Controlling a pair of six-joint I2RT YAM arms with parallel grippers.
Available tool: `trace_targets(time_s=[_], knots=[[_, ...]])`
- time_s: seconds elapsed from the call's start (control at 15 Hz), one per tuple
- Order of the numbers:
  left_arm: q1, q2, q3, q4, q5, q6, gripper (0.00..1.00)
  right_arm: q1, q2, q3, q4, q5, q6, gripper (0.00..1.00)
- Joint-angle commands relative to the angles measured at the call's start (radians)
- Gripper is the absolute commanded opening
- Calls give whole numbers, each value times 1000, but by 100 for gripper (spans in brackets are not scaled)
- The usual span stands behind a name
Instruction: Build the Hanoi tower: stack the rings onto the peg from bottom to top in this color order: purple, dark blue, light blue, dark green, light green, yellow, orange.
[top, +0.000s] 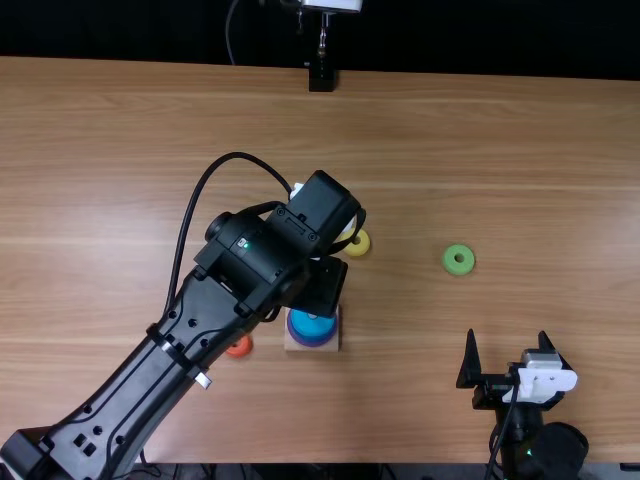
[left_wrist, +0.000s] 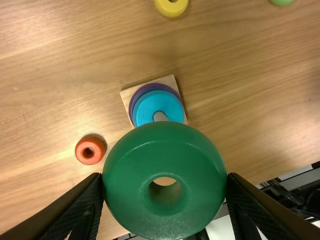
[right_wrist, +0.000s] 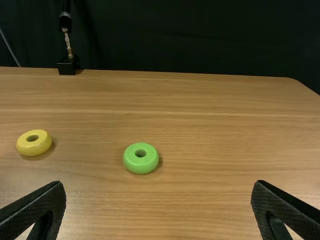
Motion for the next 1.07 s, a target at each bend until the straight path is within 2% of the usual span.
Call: trace_targets(time_s=[0.0, 1.0], knots=[[-20, -5, 9, -1, -2, -18, 0, -6, -12, -30, -5, 9, -2, 100], [-38, 57, -53, 16, 0, -16, 0, -6, -13, -30, -3, 9, -2, 100]])
